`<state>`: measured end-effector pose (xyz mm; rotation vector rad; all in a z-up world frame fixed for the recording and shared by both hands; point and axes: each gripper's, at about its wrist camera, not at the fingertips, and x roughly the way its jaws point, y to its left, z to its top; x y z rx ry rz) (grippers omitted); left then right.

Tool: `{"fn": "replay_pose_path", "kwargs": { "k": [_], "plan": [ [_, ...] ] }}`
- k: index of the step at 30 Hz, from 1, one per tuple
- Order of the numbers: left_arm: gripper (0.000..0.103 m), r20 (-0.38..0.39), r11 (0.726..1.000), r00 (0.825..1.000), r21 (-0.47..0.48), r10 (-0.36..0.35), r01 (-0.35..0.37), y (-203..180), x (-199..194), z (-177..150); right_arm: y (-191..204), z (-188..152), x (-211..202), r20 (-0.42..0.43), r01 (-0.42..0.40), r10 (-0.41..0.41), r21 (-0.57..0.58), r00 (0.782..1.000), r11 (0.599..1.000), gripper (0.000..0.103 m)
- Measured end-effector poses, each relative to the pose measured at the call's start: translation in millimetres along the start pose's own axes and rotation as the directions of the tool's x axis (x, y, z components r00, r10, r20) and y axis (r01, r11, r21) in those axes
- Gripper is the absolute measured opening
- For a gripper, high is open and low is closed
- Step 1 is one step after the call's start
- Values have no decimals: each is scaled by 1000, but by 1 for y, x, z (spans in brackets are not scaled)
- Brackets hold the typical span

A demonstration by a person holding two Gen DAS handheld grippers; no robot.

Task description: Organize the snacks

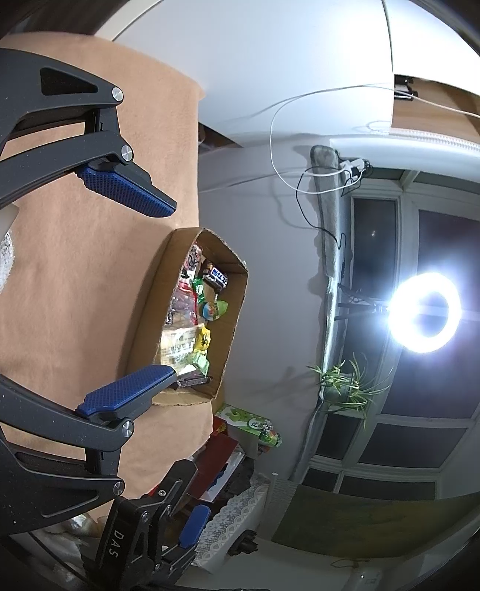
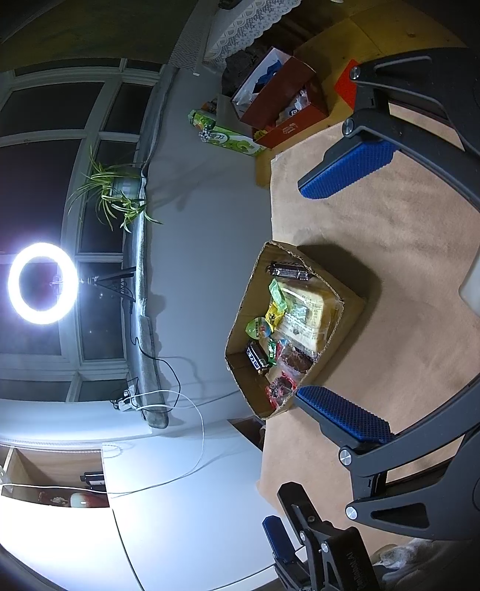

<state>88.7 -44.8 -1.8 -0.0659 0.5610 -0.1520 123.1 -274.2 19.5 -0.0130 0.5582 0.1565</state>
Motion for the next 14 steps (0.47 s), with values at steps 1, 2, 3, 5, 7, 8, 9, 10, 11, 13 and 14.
{"fn": "replay_pose_path", "kwargs": {
  "k": [1, 2, 3, 5, 7, 8, 9, 10, 11, 13, 14],
  "plan": [
    [82, 1, 1000, 1000, 0, 0, 0, -1, 0, 0, 0, 0, 0, 0, 0, 0, 0, 1000, 1000, 103],
    [82, -1, 1000, 1000, 2, 0, 0, 0, 0, 0, 0, 0, 0, 0, -1, 1, -2, 1000, 1000, 103],
    [82, -1, 1000, 1000, 2, 1, -1, 0, 0, 0, 0, 0, 0, 0, 0, 0, -1, 1000, 1000, 103],
    [82, -1, 1000, 1000, -1, 1, -1, 0, -1, 0, 0, 0, 0, 1, 2, -2, -1, 1000, 1000, 103],
    [82, -3, 1000, 1000, 1, -1, 1, 0, -1, 0, 1, -1, -1, 0, 1, -1, -1, 1000, 1000, 103],
    [82, -3, 1000, 1000, -1, -1, 1, 0, -1, 0, 0, -2, -1, -2, 2, -2, -2, 1000, 1000, 103],
    [82, -2, 1000, 1000, -2, -4, 4, 0, -1, 0, 1, -1, -1, -1, 5, -5, -2, 1000, 1000, 103],
    [82, 0, 1000, 1000, -3, -2, 2, -1, -2, 0, 1, -1, -1, -1, 5, -5, -2, 1000, 1000, 103],
    [82, 1, 1000, 1000, -2, 0, 0, -1, -2, -1, 0, -2, -1, -5, 8, -8, -5, 1000, 1000, 103],
    [82, 7, 1000, 1000, 6, -2, 2, -3, -2, -2, -2, -4, -2, -7, 10, -10, -9, 1000, 1000, 103],
    [82, 9, 1000, 1000, 8, -1, 1, -3, -2, -2, -2, -5, -2, -6, 9, -9, -9, 1000, 1000, 103]
  ]
}}
